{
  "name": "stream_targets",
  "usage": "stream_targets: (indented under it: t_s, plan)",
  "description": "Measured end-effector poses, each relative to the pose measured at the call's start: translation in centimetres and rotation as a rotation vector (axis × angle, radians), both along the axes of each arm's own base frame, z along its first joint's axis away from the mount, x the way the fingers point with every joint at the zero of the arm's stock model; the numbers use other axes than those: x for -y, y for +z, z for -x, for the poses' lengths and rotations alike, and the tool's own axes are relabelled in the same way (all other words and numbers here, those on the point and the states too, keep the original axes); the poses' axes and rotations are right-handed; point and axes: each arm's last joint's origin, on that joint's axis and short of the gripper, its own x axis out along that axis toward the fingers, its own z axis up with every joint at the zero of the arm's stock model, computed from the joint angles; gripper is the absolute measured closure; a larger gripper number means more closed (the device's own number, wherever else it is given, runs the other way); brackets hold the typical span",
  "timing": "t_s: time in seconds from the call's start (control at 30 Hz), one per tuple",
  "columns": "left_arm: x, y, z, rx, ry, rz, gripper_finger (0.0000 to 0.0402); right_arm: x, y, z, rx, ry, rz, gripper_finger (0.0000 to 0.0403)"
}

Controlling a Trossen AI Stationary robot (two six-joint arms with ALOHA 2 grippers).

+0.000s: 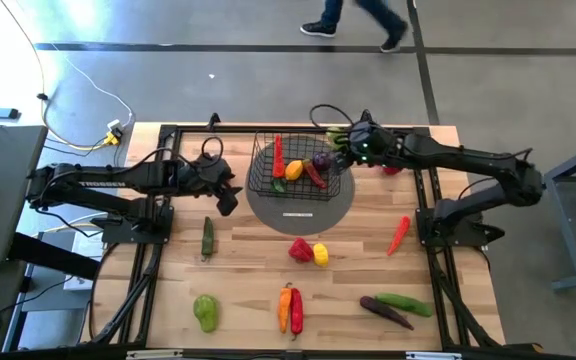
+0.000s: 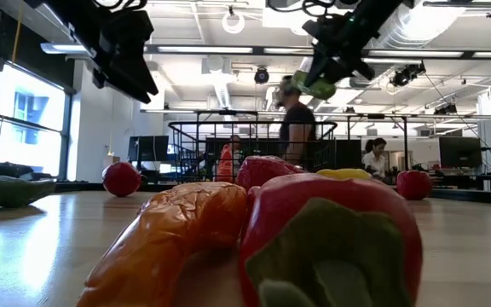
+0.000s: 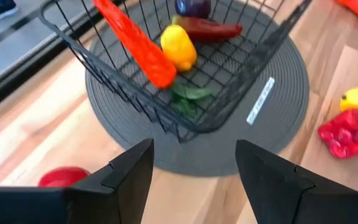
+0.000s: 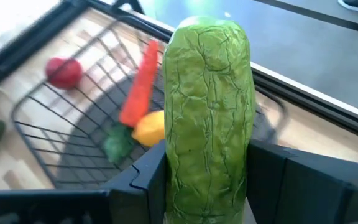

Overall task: Build produce basket
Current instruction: Put the top cucumber into the wire basket, then put the dark green pepper into the wire basket

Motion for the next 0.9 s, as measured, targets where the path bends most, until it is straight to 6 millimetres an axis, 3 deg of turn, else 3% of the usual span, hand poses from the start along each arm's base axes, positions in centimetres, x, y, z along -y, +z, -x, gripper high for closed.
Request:
stream_targets:
  t_s: [0.3,0.57,0.9]
  plan:
    - [1.2,-0.1,-0.2,-0.015,-0.058,0.0,0.0186,-0.1,0.2,-3.5,0.078,0.04,0.015,0.0263]
    - [2.2,-0.2,-0.3,-0.024,-0.108,0.001,0.0186,0.1,-0.3,-4.3,0.098,0.034,-0.03,0.0256]
    - [4.2,-1.0,0.5,-0.084,-0.085,0.16,0.0186,-0.1,-0.3,-4.3,0.118,0.009,-0.066,0.0115]
